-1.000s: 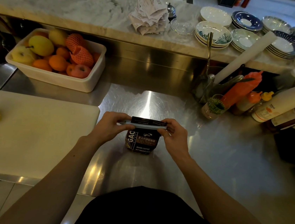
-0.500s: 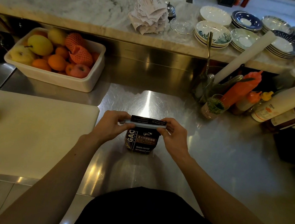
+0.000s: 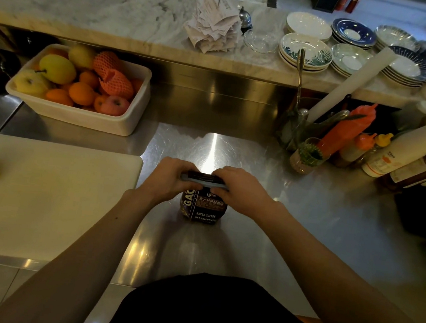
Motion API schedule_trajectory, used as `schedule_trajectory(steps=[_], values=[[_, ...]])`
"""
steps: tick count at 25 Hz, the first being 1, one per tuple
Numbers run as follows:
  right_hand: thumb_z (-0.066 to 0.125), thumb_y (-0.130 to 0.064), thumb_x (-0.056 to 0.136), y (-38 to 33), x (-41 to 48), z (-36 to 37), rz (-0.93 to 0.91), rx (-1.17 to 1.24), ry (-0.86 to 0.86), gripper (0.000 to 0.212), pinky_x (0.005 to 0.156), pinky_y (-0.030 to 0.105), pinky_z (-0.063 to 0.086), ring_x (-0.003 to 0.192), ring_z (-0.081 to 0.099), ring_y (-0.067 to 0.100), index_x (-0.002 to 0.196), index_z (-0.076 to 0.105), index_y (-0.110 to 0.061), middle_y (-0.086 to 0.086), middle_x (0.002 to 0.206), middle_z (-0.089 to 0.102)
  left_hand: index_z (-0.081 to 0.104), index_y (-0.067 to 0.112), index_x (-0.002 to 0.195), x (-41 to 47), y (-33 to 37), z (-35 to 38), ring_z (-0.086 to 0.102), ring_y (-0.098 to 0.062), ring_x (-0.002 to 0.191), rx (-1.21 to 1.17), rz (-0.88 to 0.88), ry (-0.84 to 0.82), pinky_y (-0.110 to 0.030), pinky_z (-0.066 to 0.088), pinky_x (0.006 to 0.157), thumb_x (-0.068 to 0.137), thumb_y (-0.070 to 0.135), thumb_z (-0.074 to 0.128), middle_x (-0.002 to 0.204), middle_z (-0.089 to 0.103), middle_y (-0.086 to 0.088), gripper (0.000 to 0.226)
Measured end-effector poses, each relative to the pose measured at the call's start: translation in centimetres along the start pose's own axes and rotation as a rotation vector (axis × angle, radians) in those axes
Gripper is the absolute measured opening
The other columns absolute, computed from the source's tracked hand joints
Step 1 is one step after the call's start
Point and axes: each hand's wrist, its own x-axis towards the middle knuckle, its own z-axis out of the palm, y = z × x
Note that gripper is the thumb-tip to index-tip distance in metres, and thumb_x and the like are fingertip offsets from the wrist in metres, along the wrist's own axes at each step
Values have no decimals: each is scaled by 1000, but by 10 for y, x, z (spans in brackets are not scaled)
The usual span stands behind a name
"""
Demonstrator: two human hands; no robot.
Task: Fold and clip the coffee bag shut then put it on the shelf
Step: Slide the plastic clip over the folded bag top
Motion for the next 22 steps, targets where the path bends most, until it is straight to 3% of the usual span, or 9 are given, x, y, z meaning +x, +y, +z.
schedule_trajectory(steps=[7, 10, 15, 20, 22], values=[[59, -33, 91, -18, 18, 0, 8, -217, -38, 23, 64, 32, 37, 83, 63, 27, 106, 59, -15, 7, 93, 67, 76, 12, 93, -2, -1, 0, 65, -8, 71, 14, -1, 31, -7, 41, 63, 75, 24, 81, 80, 75, -1, 22], [59, -32, 90, -19, 20, 3, 4, -207, -20, 23, 64, 31, 38, 82, 64, 27, 106, 60, -15, 8, 92, 69, 76, 11, 93, -1, 0, 1, 67, -14, 72, 18, 8, 26, -16, 45, 64, 76, 25, 80, 79, 75, -4, 23], [64, -34, 88, 3, 11, -5, 50, 65, -45, 21, 70, 34, 51, 82, 64, 19, 105, 66, -20, 1, 90, 72, 76, 13, 91, -4, -8, -3, 65, -10, 70, 2, 8, 39, -17, 43, 65, 75, 23, 81, 76, 73, 0, 19], [64, -17, 90, 25, -4, -5, 105, 295, 90, 15, 73, 24, 52, 80, 66, 13, 104, 68, -14, 2, 89, 71, 76, 14, 90, -1, -9, -4, 64, -2, 76, -33, -34, 63, -9, 42, 66, 72, 23, 83, 75, 71, 7, 21], [61, -6, 90, 37, -13, -3, 186, 425, 218, 13, 78, 29, 57, 78, 69, 12, 95, 69, -13, 3, 84, 72, 76, 14, 90, -2, -16, -8, 65, 1, 73, -69, -82, 79, -8, 43, 67, 72, 23, 83, 76, 71, 7, 22]])
